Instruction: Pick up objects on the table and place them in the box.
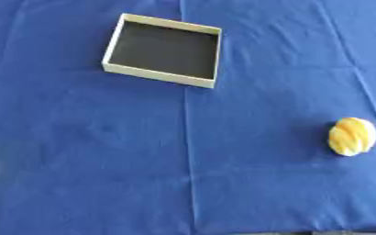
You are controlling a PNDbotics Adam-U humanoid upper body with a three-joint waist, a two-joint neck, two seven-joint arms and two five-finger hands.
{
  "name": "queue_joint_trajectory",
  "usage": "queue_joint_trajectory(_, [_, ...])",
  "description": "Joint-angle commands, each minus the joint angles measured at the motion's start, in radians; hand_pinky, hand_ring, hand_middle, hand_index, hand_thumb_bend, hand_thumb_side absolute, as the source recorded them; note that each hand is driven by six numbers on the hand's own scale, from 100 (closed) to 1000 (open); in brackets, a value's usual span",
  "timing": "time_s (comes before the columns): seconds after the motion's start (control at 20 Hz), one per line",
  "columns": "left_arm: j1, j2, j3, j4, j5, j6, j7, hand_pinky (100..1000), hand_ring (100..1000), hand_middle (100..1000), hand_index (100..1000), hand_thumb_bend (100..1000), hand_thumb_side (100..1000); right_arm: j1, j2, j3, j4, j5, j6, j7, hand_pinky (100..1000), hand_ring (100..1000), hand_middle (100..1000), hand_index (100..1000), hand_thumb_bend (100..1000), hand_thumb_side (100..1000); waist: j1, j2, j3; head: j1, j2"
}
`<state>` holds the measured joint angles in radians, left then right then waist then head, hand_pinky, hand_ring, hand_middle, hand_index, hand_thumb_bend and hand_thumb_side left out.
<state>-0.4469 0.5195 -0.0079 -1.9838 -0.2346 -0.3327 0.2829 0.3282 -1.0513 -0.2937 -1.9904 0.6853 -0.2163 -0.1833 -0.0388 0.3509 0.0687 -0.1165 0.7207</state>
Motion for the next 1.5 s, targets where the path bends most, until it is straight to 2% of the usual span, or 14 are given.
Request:
queue_joint_trajectory(0.05, [-0.009, 0.029, 0.008, -0.016, 0.001, 0.001, -0.002, 928, 762, 739, 886, 100, 575, 0.005, -0.029, 0.024, -0.01, 0.032, 0.002, 0.025, 888, 922, 866, 954, 381, 100, 0.002, -0.02, 0.003, -0.008, 0.0])
queue_joint_trajectory(0.25, [-0.014, 0.025, 0.004, -0.016, 0.005, 0.0, -0.007, 928, 761, 738, 885, 100, 575, 0.005, -0.039, 0.094, -0.01, 0.081, 0.017, 0.079, 888, 925, 870, 956, 417, 100, 0.003, -0.018, 0.01, -0.022, -0.005])
queue_joint_trajectory(0.3, [-0.015, 0.024, 0.003, -0.016, 0.007, 0.0, -0.009, 928, 761, 738, 885, 100, 575, 0.004, -0.039, 0.111, -0.01, 0.092, 0.02, 0.092, 887, 926, 868, 958, 520, 100, 0.004, -0.018, 0.012, -0.026, -0.006])
queue_joint_trajectory(0.35, [-0.016, 0.023, 0.002, -0.016, 0.008, -0.001, -0.011, 928, 761, 738, 885, 100, 575, 0.002, -0.039, 0.126, -0.01, 0.101, 0.025, 0.103, 887, 927, 871, 958, 429, 100, 0.004, -0.017, 0.015, -0.029, -0.007])
queue_joint_trajectory(0.6, [-0.022, 0.019, -0.003, -0.016, 0.014, -0.001, -0.019, 928, 761, 738, 885, 100, 575, -0.013, -0.039, 0.178, -0.01, 0.119, 0.051, 0.148, 888, 930, 871, 960, 443, 100, 0.003, -0.016, 0.024, -0.04, -0.011])
queue_joint_trajectory(0.85, [-0.024, 0.015, -0.005, -0.016, 0.019, 0.0, -0.025, 929, 760, 738, 885, 100, 575, -0.036, -0.045, 0.197, -0.01, 0.108, 0.069, 0.174, 887, 930, 870, 960, 447, 100, 0.002, -0.014, 0.029, -0.043, -0.013])
queue_joint_trajectory(1.2, [-0.022, 0.013, -0.008, -0.016, 0.023, 0.0, -0.029, 931, 759, 737, 884, 100, 575, -0.064, -0.059, 0.192, -0.01, 0.074, 0.099, 0.194, 887, 928, 868, 958, 432, 100, 0.001, -0.011, 0.03, -0.043, -0.014])
queue_joint_trajectory(1.5, [-0.022, 0.012, -0.008, -0.016, 0.024, -0.001, -0.032, 932, 757, 735, 884, 100, 575, -0.059, -0.069, 0.195, -0.01, 0.092, 0.138, 0.273, 889, 924, 869, 955, 452, 100, 0.0, -0.006, 0.031, -0.047, -0.014])
